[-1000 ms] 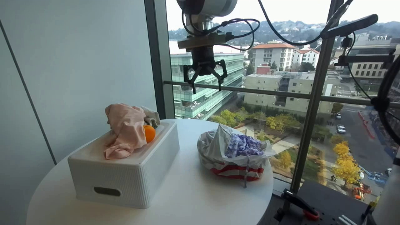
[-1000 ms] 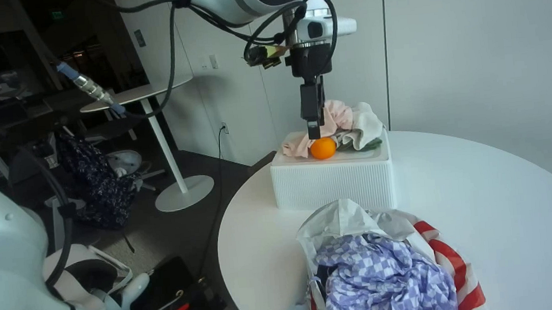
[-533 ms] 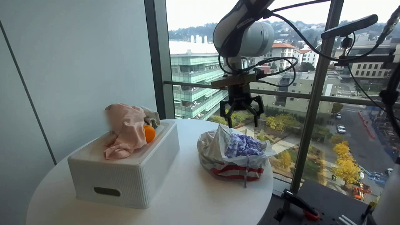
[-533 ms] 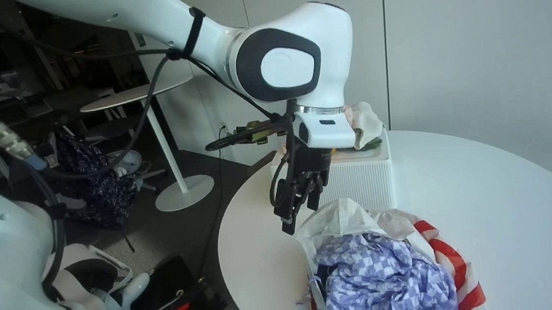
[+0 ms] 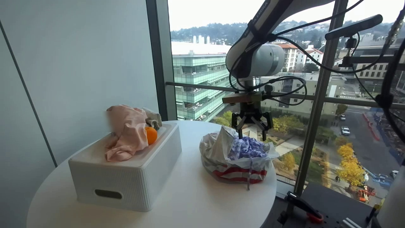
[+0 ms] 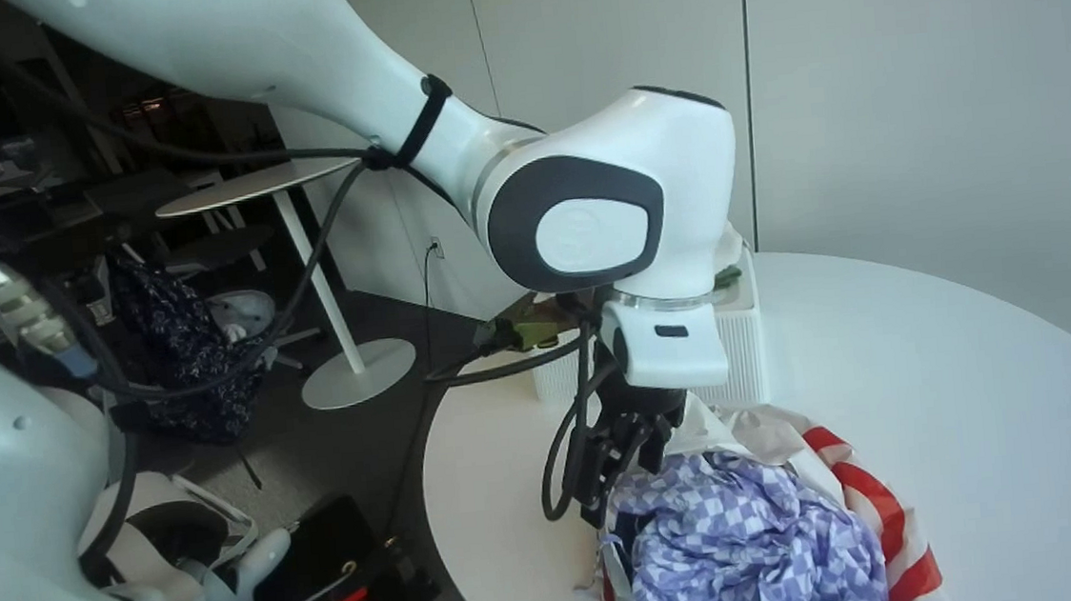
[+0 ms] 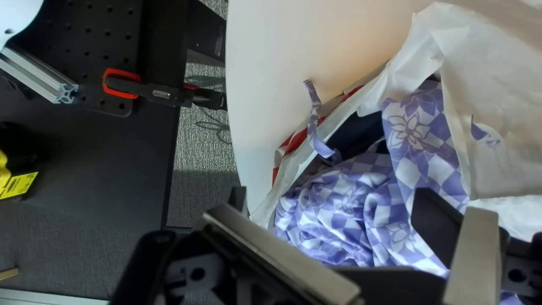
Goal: Put the peach, the purple and the blue shirts on the basket
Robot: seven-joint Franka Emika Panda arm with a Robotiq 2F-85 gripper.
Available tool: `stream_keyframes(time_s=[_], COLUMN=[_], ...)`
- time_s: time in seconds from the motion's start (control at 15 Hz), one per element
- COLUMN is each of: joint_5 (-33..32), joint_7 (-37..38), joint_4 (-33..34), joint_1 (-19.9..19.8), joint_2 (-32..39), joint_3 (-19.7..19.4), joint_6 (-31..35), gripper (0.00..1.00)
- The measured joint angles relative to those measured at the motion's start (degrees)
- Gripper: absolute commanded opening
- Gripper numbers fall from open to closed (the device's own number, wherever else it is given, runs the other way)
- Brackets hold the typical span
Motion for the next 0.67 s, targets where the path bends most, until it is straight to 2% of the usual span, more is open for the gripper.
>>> stream_keyframes(time_s=[0.67], joint_5=[1.06], joint_7=[0.48], joint_4=[13.08], joint_1=[0.11], joint_2=[16.16], joint_3=[-1.19], joint_6=[3.36], gripper=[1.0])
